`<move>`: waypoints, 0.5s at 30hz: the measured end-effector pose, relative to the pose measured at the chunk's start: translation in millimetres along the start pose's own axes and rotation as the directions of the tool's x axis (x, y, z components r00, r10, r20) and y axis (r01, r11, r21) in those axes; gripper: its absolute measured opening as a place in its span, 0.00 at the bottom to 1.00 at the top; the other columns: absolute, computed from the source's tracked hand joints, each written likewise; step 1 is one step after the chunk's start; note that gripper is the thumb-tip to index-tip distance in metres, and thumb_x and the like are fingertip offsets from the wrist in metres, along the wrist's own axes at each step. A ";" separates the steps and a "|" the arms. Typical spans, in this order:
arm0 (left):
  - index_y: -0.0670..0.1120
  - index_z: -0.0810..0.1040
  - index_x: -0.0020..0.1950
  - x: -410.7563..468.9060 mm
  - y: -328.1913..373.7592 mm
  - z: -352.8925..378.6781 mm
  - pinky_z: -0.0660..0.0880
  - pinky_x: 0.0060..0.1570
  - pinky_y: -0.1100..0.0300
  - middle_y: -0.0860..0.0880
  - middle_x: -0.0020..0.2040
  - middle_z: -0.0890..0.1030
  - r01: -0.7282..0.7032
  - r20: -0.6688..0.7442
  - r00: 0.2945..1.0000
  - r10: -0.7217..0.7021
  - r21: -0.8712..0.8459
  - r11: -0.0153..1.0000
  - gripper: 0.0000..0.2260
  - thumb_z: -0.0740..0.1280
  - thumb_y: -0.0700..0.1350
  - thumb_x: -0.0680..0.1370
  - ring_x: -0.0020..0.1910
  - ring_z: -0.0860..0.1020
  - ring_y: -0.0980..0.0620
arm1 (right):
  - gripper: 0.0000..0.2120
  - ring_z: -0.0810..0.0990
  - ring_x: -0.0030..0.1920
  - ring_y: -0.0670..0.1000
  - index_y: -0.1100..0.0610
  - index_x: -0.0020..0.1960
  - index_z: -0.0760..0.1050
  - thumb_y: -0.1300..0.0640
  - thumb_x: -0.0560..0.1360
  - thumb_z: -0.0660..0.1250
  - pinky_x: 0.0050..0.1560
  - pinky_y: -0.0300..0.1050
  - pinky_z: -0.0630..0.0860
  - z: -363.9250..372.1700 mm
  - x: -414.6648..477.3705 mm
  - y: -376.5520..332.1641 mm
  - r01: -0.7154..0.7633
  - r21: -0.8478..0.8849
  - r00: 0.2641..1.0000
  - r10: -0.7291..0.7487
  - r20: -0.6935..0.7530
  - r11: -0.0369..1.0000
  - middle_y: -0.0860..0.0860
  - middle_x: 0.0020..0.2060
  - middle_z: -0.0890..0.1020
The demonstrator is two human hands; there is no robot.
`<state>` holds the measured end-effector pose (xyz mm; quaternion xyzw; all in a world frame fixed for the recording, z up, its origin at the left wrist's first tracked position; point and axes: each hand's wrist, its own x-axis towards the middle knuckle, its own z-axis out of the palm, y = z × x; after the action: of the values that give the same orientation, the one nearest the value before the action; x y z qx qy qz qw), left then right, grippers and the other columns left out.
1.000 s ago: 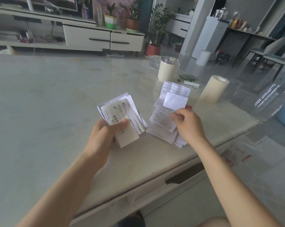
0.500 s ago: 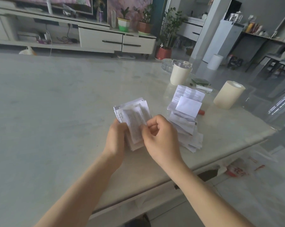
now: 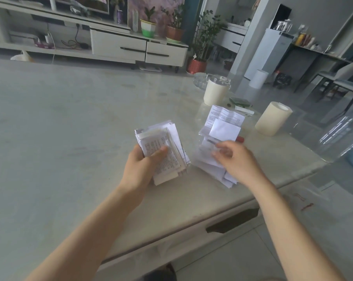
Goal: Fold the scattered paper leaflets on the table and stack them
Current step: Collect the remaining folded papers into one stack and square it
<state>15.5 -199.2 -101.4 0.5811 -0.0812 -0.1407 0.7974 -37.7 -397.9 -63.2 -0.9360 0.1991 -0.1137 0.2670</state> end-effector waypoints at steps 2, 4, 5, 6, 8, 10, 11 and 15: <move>0.41 0.78 0.56 0.1 0.0 0.2 0.78 0.51 0.48 0.43 0.49 0.83 0.006 -0.005 1.000 -0.006 -0.010 1.000 0.09 0.65 0.39 0.77 0.49 0.81 0.44 | 0.20 0.74 0.56 0.53 0.52 0.57 0.75 0.44 0.69 0.70 0.54 0.45 0.70 13.7 1.9 9.8 -0.057 -0.242 0.987 0.092 0.135 0.968 0.51 0.56 0.77; 0.42 0.78 0.55 0.4 -0.2 -0.4 0.78 0.52 0.47 0.43 0.50 0.83 0.015 -0.006 1.000 -0.016 -0.016 1.000 0.08 0.65 0.40 0.77 0.50 0.81 0.43 | 0.20 0.74 0.56 0.54 0.51 0.53 0.75 0.42 0.66 0.72 0.53 0.48 0.68 17.2 2.9 8.7 -0.030 -0.291 0.994 0.060 0.095 0.956 0.50 0.53 0.77; 0.42 0.78 0.55 0.4 -0.1 -1.3 0.77 0.53 0.46 0.43 0.50 0.83 0.018 -0.006 1.000 -0.018 -0.020 1.000 0.08 0.65 0.40 0.77 0.51 0.81 0.43 | 0.20 0.74 0.55 0.53 0.52 0.53 0.75 0.43 0.66 0.73 0.54 0.49 0.69 15.4 3.1 6.4 -0.028 -0.239 0.996 0.047 0.071 0.971 0.49 0.52 0.77; 0.43 0.78 0.54 0.6 -0.5 -1.7 0.77 0.54 0.46 0.43 0.50 0.83 0.020 -0.005 1.000 -0.020 -0.027 0.999 0.07 0.65 0.40 0.77 0.51 0.81 0.43 | 0.20 0.75 0.54 0.52 0.52 0.54 0.75 0.46 0.66 0.74 0.55 0.50 0.70 13.6 3.4 5.3 -0.024 -0.181 0.998 0.034 0.052 0.983 0.48 0.51 0.76; 0.43 0.79 0.53 0.8 -0.8 -1.1 0.77 0.54 0.45 0.43 0.49 0.83 0.021 -0.008 1.000 -0.021 -0.034 0.999 0.06 0.65 0.40 0.77 0.50 0.81 0.43 | 0.15 0.76 0.50 0.52 0.54 0.51 0.75 0.53 0.67 0.75 0.55 0.51 0.71 14.5 3.5 4.8 0.015 -0.126 1.000 -0.014 0.004 0.992 0.48 0.47 0.75; 0.44 0.79 0.52 1.5 -1.4 -0.8 0.77 0.55 0.45 0.44 0.48 0.83 0.020 -0.010 1.000 -0.020 -0.036 0.999 0.06 0.65 0.40 0.77 0.50 0.81 0.43 | 0.09 0.76 0.45 0.51 0.55 0.45 0.75 0.58 0.68 0.74 0.49 0.41 0.71 15.0 3.2 4.2 0.046 -0.057 0.997 -0.049 -0.055 0.997 0.49 0.44 0.75; 0.44 0.79 0.52 1.9 -1.7 -0.6 0.77 0.55 0.45 0.44 0.48 0.83 0.021 -0.011 1.000 -0.021 -0.037 0.999 0.06 0.65 0.40 0.77 0.50 0.81 0.44 | 0.07 0.75 0.42 0.50 0.55 0.43 0.75 0.59 0.69 0.73 0.43 0.35 0.70 11.8 3.5 2.8 0.039 0.018 0.995 -0.037 -0.093 0.999 0.48 0.40 0.76; 0.43 0.78 0.55 0.9 -1.4 1.1 0.78 0.53 0.46 0.45 0.48 0.83 0.032 -0.009 0.999 -0.032 -0.046 0.998 0.08 0.65 0.40 0.77 0.50 0.81 0.43 | 0.06 0.74 0.37 0.49 0.56 0.40 0.73 0.60 0.74 0.68 0.34 0.33 0.69 -9.5 -0.1 -14.3 0.051 0.542 0.967 0.094 -0.237 0.839 0.48 0.33 0.76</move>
<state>15.8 -200.8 -102.5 0.5644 -0.0647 -0.1523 0.8087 -36.4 -391.1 -47.5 -0.7967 0.2018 -0.2816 0.4952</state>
